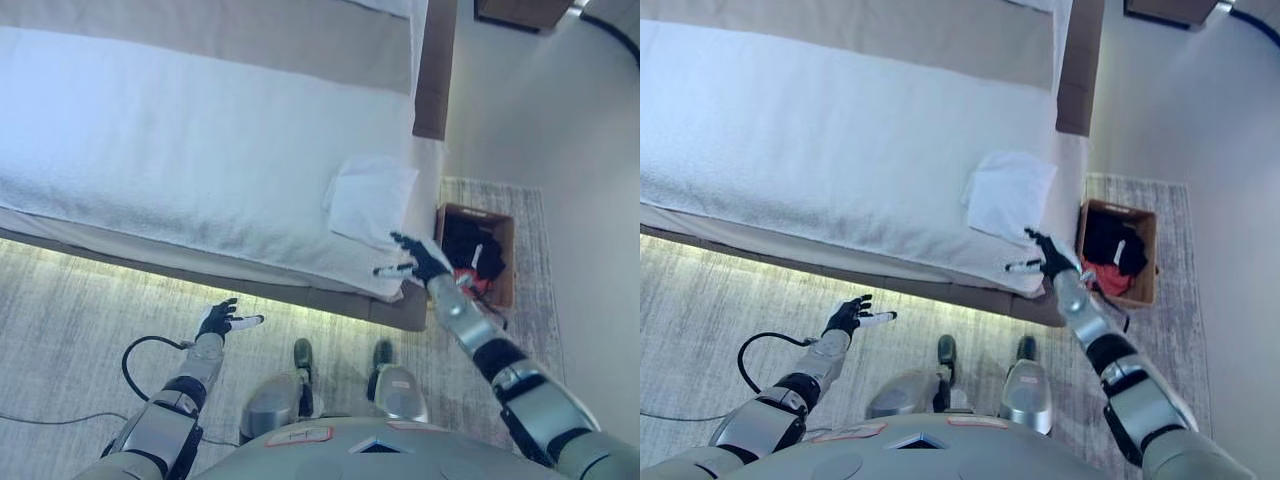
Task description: Put the clothes on the bed into the basket.
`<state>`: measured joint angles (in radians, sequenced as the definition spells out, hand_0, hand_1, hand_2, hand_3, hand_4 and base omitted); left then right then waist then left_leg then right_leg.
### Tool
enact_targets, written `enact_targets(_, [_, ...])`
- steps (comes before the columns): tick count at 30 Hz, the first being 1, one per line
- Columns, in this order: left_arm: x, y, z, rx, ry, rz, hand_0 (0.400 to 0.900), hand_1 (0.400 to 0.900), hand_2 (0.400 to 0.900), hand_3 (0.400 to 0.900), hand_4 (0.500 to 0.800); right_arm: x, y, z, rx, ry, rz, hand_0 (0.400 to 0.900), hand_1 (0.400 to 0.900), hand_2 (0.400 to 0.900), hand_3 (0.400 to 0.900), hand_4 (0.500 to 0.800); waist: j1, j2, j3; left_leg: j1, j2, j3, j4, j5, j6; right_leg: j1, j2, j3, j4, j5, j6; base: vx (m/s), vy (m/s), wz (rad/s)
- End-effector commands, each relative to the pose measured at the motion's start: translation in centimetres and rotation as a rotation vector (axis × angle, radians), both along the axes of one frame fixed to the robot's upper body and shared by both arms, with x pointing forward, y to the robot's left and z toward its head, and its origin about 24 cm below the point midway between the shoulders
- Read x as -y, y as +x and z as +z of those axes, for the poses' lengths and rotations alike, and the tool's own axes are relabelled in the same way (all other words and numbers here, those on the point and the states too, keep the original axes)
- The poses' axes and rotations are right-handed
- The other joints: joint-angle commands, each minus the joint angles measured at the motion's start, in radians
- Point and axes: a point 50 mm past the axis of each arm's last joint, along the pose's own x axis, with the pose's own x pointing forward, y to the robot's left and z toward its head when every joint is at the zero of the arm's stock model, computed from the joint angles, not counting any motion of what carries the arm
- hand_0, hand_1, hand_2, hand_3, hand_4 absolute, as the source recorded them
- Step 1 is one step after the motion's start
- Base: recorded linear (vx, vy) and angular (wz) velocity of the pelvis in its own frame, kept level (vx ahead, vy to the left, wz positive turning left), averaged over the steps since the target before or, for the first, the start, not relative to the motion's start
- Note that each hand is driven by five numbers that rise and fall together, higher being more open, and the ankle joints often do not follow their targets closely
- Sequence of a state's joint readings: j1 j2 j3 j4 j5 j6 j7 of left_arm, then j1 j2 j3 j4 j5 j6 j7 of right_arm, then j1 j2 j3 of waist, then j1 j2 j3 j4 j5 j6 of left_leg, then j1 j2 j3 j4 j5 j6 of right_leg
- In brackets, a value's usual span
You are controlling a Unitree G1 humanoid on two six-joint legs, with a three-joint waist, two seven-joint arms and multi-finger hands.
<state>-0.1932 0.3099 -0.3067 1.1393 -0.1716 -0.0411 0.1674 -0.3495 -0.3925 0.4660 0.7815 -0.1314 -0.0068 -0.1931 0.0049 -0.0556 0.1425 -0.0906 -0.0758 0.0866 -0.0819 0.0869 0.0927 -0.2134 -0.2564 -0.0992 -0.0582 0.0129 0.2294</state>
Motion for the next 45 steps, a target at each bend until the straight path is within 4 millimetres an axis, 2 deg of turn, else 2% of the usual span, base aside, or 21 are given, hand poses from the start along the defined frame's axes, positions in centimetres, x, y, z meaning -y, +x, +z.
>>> enact_targets(1, [-0.1, 2.7, 1.7, 0.125, 0.016, 0.005, 0.900, 0.900, 0.900, 0.900, 0.800, 2.0, 2.8, 4.8, 0.217, -0.146, -0.007, 0.900, 0.900, 0.900, 0.900, 0.800, -0.027, -0.018, -0.005, -0.035, 0.056, -0.070, 0.007, -0.036, -0.108, -0.024, 0.032, 0.091, 0.009, 0.146, -0.060, 0.12, -0.134, 0.65])
enact_targets(3, [0.8, 2.7, 1.4, 0.118, 0.006, -0.017, 0.900, 0.900, 0.900, 0.900, 0.800, 3.2, 3.2, 5.3, 0.224, -0.214, -0.023, 0.900, 0.900, 0.900, 0.900, 0.800, -0.024, -0.024, -0.025, -0.050, 0.058, -0.107, -0.005, -0.041, -0.124, -0.028, 0.030, 0.055, 0.007, 0.170, -0.061, 0.19, -0.300, 0.73])
enact_targets(7, [2.2, 3.3, 1.9, 0.181, -0.006, -0.048, 0.900, 0.900, 0.900, 0.900, 0.800, 4.7, 4.2, 7.1, 0.282, -0.274, -0.057, 0.900, 0.900, 0.900, 0.900, 0.800, -0.022, 0.000, -0.017, -0.075, 0.104, -0.149, 0.005, -0.038, -0.147, -0.032, 0.056, 0.007, 0.044, 0.119, -0.083, 0.16, -0.282, 0.57])
enact_targets(8, [2.2, 3.3, 1.9, 0.182, -0.006, -0.047, 0.900, 0.900, 0.900, 0.900, 0.800, 4.7, 4.2, 7.1, 0.282, -0.274, -0.057, 0.900, 0.900, 0.900, 0.900, 0.800, -0.024, 0.001, -0.017, -0.077, 0.105, -0.151, 0.006, -0.038, -0.147, -0.033, 0.056, 0.005, 0.045, 0.118, -0.084, 0.01, -0.155, 0.27])
enact_targets(10, [4.0, 4.3, 2.4, 0.226, -0.023, -0.113, 0.900, 0.900, 0.900, 0.900, 0.800, 4.5, 5.8, 9.0, 0.337, -0.298, -0.052, 0.900, 0.900, 0.900, 0.900, 0.800, -0.019, 0.004, 0.024, -0.150, 0.124, -0.158, 0.081, -0.052, -0.160, -0.050, 0.067, -0.022, 0.044, 0.103, -0.099, -0.01, -0.217, 0.36])
enact_targets(12, [4.4, 4.6, 2.6, 0.239, -0.037, -0.107, 0.900, 0.900, 0.900, 0.900, 0.800, 4.7, 6.4, 9.6, 0.346, -0.308, -0.057, 0.900, 0.900, 0.900, 0.900, 0.800, -0.018, 0.005, 0.036, -0.177, 0.125, -0.160, 0.106, -0.055, -0.164, -0.052, 0.071, -0.035, 0.032, 0.105, -0.102, 0.00, -0.175, 0.31])
enact_targets(13, [5.2, 4.9, 2.6, 0.240, -0.059, -0.113, 0.900, 0.900, 0.900, 0.900, 0.800, 4.6, 7.7, 11.1, 0.360, -0.330, -0.059, 0.900, 0.900, 0.900, 0.900, 0.800, -0.009, 0.005, 0.056, -0.202, 0.128, -0.163, 0.122, -0.053, -0.170, -0.057, 0.078, -0.044, 0.015, 0.109, -0.104, 0.01, -0.173, 0.23])
enact_targets(15, [5.5, 5.0, 2.7, 0.247, -0.072, -0.110, 0.900, 0.900, 0.900, 0.900, 0.800, 4.4, 8.3, 11.9, 0.378, -0.334, -0.057, 0.900, 0.900, 0.900, 0.900, 0.800, -0.006, 0.005, 0.066, -0.217, 0.130, -0.166, 0.127, -0.051, -0.172, -0.064, 0.081, -0.045, 0.011, 0.111, -0.105, -0.01, -0.087, 0.06])
enact_targets(16, [5.9, 5.6, 3.1, 0.268, -0.088, -0.108, 0.900, 0.900, 0.900, 0.900, 0.800, 4.1, 9.5, 13.9, 0.415, -0.334, -0.062, 0.900, 0.900, 0.900, 0.900, 0.800, 0.003, 0.001, 0.092, -0.238, 0.135, -0.167, 0.123, -0.040, -0.175, -0.084, 0.086, -0.046, 0.007, 0.118, -0.107, -0.04, -0.049, -0.01])
enact_targets(17, [6.1, 5.9, 3.3, 0.272, -0.090, -0.117, 0.900, 0.900, 0.900, 0.900, 0.800, 4.1, 9.9, 14.4, 0.419, -0.330, -0.077, 0.900, 0.900, 0.900, 0.900, 0.800, 0.007, -0.002, 0.104, -0.249, 0.138, -0.166, 0.122, -0.036, -0.177, -0.095, 0.089, -0.048, 0.008, 0.120, -0.109, -0.04, -0.049, -0.02])
enact_targets(18, [6.1, 5.9, 3.3, 0.272, -0.090, -0.116, 0.900, 0.900, 0.900, 0.900, 0.800, 4.1, 9.9, 14.4, 0.419, -0.330, -0.077, 0.900, 0.900, 0.900, 0.900, 0.800, 0.007, -0.002, 0.104, -0.250, 0.138, -0.166, 0.122, -0.036, -0.177, -0.096, 0.089, -0.048, 0.009, 0.120, -0.109, -0.05, -0.017, -0.04])
enact_targets(19, [6.1, 6.4, 3.6, 0.281, -0.078, -0.118, 0.900, 0.900, 0.900, 0.900, 0.800, 3.7, 10.8, 16.0, 0.447, -0.318, -0.085, 0.900, 0.900, 0.900, 0.900, 0.800, 0.015, -0.010, 0.128, -0.271, 0.143, -0.164, 0.119, -0.028, -0.179, -0.123, 0.093, -0.050, 0.011, 0.125, -0.110, -0.04, 0.001, -0.02])
enact_targets(21, [6.4, 6.7, 3.7, 0.284, -0.071, -0.132, 0.900, 0.900, 0.900, 0.900, 0.800, 4.0, 11.2, 16.5, 0.439, -0.327, -0.115, 0.900, 0.900, 0.900, 0.900, 0.800, 0.023, -0.017, 0.152, -0.294, 0.142, -0.166, 0.129, -0.028, -0.179, -0.141, 0.092, -0.052, 0.014, 0.129, -0.111, -0.04, 0.006, 0.08])
enact_targets(23, [6.4, 7.3, 4.1, 0.300, -0.061, -0.133, 0.900, 0.900, 0.900, 0.900, 0.800, 4.0, 11.8, 17.9, 0.458, -0.328, -0.135, 0.900, 0.900, 0.900, 0.900, 0.800, 0.034, -0.020, 0.176, -0.324, 0.137, -0.173, 0.146, -0.028, -0.180, -0.162, 0.091, -0.053, 0.018, 0.131, -0.112, -0.03, 0.013, 0.14])
enact_targets(25, [6.5, 7.6, 4.3, 0.310, -0.062, -0.133, 0.900, 0.900, 0.900, 0.900, 0.800, 4.2, 11.9, 18.1, 0.456, -0.325, -0.146, 0.900, 0.900, 0.900, 0.900, 0.800, 0.038, -0.021, 0.189, -0.345, 0.134, -0.177, 0.158, -0.029, -0.181, -0.173, 0.090, -0.056, 0.021, 0.132, -0.114, -0.04, 0.012, 0.17])
enact_targets(26, [6.6, 8.1, 4.7, 0.327, -0.064, -0.133, 0.900, 0.900, 0.900, 0.900, 0.800, 4.3, 12.3, 19.2, 0.463, -0.323, -0.164, 0.900, 0.900, 0.900, 0.900, 0.800, 0.053, -0.021, 0.209, -0.372, 0.129, -0.188, 0.169, -0.027, -0.181, -0.192, 0.088, -0.064, 0.027, 0.133, -0.115, -0.04, 0.012, 0.21])
enact_targets(28, [6.6, 8.3, 4.9, 0.339, -0.063, -0.132, 0.900, 0.900, 0.900, 0.900, 0.800, 4.2, 12.5, 20.0, 0.477, -0.311, -0.170, 0.900, 0.900, 0.900, 0.900, 0.800, 0.062, -0.024, 0.223, -0.389, 0.127, -0.194, 0.171, -0.024, -0.181, -0.205, 0.088, -0.069, 0.028, 0.138, -0.114, -0.02, 0.028, 0.13])
enact_targets(39, [6.8, 9.4, 5.7, 0.361, -0.055, -0.161, 0.900, 0.900, 0.900, 0.900, 0.800, 2.9, 13.4, 21.6, 0.448, -0.249, -0.131, 0.900, 0.900, 0.900, 0.900, 0.800, 0.090, -0.041, 0.258, -0.441, 0.110, -0.233, 0.185, -0.016, -0.182, -0.234, 0.085, -0.093, 0.047, 0.131, -0.114, 0.00, 0.009, 0.15])
enact_targets(40, [6.8, 9.6, 5.9, 0.368, -0.054, -0.165, 0.900, 0.900, 0.900, 0.900, 0.800, 2.6, 13.5, 21.9, 0.453, -0.238, -0.128, 0.718, 0.718, 0.718, 0.718, 0.691, 0.092, -0.042, 0.260, -0.442, 0.109, -0.234, 0.183, -0.015, -0.182, -0.235, 0.085, -0.096, 0.049, 0.130, -0.114, 0.00, 0.001, 0.12])
enact_targets(41, [6.9, 9.8, 6.1, 0.374, -0.055, -0.171, 0.900, 0.900, 0.900, 0.900, 0.800, 2.6, 13.5, 21.9, 0.449, -0.231, -0.131, 0.410, 0.410, 0.410, 0.410, 0.506, 0.095, -0.042, 0.261, -0.442, 0.109, -0.238, 0.182, -0.013, -0.182, -0.234, 0.085, -0.099, 0.049, 0.128, -0.114, 0.00, 0.000, 0.10])
enact_targets(45, [7.1, 9.9, 6.1, 0.372, -0.054, -0.178, 0.900, 0.900, 0.900, 0.900, 0.800, 2.3, 13.7, 22.1, 0.455, -0.190, -0.142, 0.400, 0.400, 0.400, 0.400, 0.500, 0.100, -0.045, 0.262, -0.435, 0.109, -0.244, 0.173, -0.010, -0.184, -0.230, 0.086, -0.105, 0.052, 0.122, -0.114, 0.01, 0.005, 0.05])
